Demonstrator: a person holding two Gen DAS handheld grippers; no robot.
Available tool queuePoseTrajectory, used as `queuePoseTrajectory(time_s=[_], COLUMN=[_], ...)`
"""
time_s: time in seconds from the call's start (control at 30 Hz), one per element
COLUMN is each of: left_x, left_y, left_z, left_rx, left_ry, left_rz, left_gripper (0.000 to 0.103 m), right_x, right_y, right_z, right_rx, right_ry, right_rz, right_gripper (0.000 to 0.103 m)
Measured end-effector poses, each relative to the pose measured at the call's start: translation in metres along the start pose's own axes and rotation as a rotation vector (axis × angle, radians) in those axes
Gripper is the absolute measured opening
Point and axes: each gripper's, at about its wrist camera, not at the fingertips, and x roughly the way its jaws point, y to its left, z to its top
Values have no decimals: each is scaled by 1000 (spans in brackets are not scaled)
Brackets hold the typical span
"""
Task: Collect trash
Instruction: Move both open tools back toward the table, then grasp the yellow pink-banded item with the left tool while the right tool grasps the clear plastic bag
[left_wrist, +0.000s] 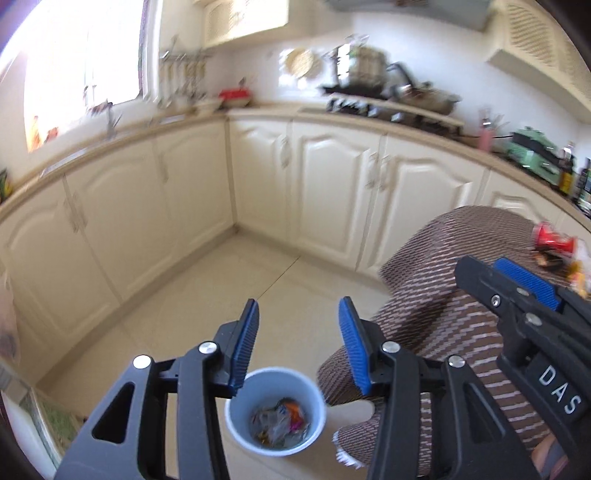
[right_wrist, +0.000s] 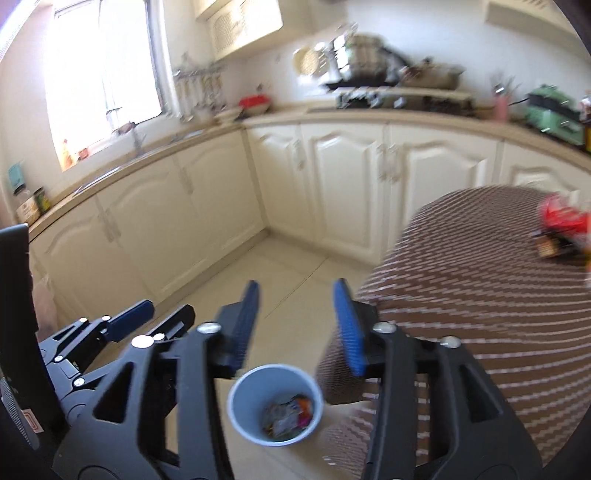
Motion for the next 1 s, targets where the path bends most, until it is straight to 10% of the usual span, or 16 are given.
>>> queuePoseTrajectory(time_s=[0.5,1.0], left_x=[-36,11], left_y=[-188,-334], left_z=[12,8], left_rx=[246,340], left_ry=[-3,180], left_rz=[-289,-538], left_gripper=[58,58], right_x=[-139,-149], right_y=[-188,-306], right_z=[-11,-37], right_rx=[223,385], right_ry=[-149,-74], right_rz=[-346,-484], right_gripper=[51,53])
